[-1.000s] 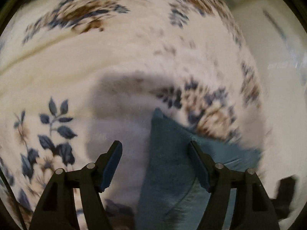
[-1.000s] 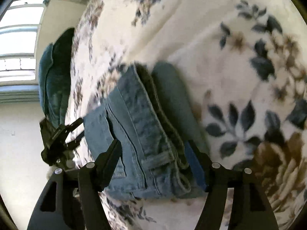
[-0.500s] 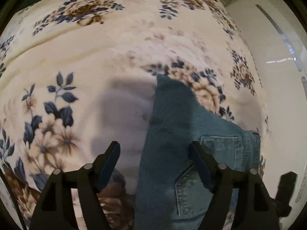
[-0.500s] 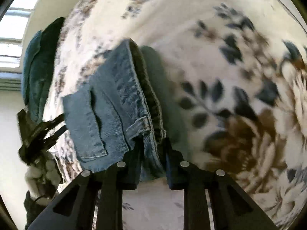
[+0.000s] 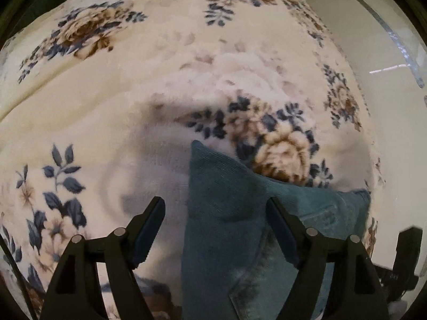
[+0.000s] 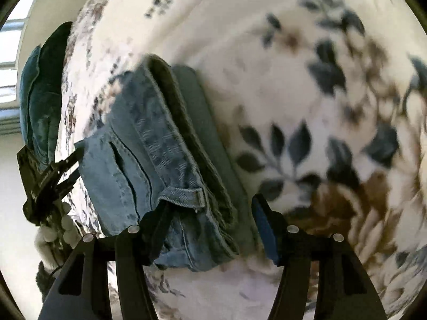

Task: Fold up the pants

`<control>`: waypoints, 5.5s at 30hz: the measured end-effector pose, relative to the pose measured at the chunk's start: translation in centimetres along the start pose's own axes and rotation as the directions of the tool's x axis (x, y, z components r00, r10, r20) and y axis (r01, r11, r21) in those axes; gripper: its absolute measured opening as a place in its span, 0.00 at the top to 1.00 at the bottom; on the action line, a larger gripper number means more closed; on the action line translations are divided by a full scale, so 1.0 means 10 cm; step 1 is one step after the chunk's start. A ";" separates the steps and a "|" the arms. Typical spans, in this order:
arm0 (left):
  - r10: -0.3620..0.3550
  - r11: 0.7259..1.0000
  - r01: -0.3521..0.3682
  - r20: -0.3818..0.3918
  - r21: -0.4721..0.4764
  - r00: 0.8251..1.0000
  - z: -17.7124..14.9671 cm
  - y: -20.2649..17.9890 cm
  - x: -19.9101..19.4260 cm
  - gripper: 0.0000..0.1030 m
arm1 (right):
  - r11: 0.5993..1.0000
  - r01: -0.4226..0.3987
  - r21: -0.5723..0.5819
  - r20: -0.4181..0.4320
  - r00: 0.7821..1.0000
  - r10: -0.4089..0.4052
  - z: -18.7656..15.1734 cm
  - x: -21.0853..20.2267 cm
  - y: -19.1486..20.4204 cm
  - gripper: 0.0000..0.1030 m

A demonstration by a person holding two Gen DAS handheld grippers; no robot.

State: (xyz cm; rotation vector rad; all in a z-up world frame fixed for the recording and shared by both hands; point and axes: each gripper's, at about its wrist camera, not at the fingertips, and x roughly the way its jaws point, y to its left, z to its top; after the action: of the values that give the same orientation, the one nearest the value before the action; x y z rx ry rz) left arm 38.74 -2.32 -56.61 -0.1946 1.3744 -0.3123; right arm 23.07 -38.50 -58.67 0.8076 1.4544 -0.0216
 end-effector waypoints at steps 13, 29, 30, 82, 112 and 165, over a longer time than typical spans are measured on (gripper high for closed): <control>-0.001 1.000 0.001 -0.022 -0.010 1.000 0.03 -0.02 0.17 0.26 | 0.988 -0.090 0.124 0.066 0.994 0.083 -0.05 -0.45 0.02 0.39; -0.047 0.994 0.041 -0.062 -0.103 0.997 0.11 0.23 0.35 0.23 | 0.979 0.078 -0.188 0.071 0.995 -0.066 0.97 0.39 0.58 0.61; -0.080 0.990 0.074 -0.050 -0.117 0.996 0.10 0.25 0.29 0.24 | 0.984 0.044 -0.175 0.040 0.998 -0.038 1.02 0.38 0.58 0.56; -0.372 0.928 0.371 -0.053 -0.040 0.927 -0.80 0.15 -0.95 0.52 | 0.890 -0.377 -0.255 -0.184 0.923 0.339 -0.38 0.32 0.83 0.63; -0.201 0.942 0.229 0.133 -0.246 0.971 -0.92 5.69 -3.40 0.52 | 0.793 -0.497 -0.352 -0.367 0.853 0.372 -3.10 2.86 6.00 0.64; 0.628 0.746 -0.409 0.349 -0.525 0.696 -3.85 0.94 -6.20 0.19 | 0.437 0.276 -0.856 0.364 0.922 0.131 -5.20 -3.12 4.97 0.04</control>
State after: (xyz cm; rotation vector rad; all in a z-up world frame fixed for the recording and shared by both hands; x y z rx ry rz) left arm -8.19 28.72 -9.21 -0.1952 0.8855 0.5134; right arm -3.30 10.11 -3.03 -0.1889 0.8879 0.4917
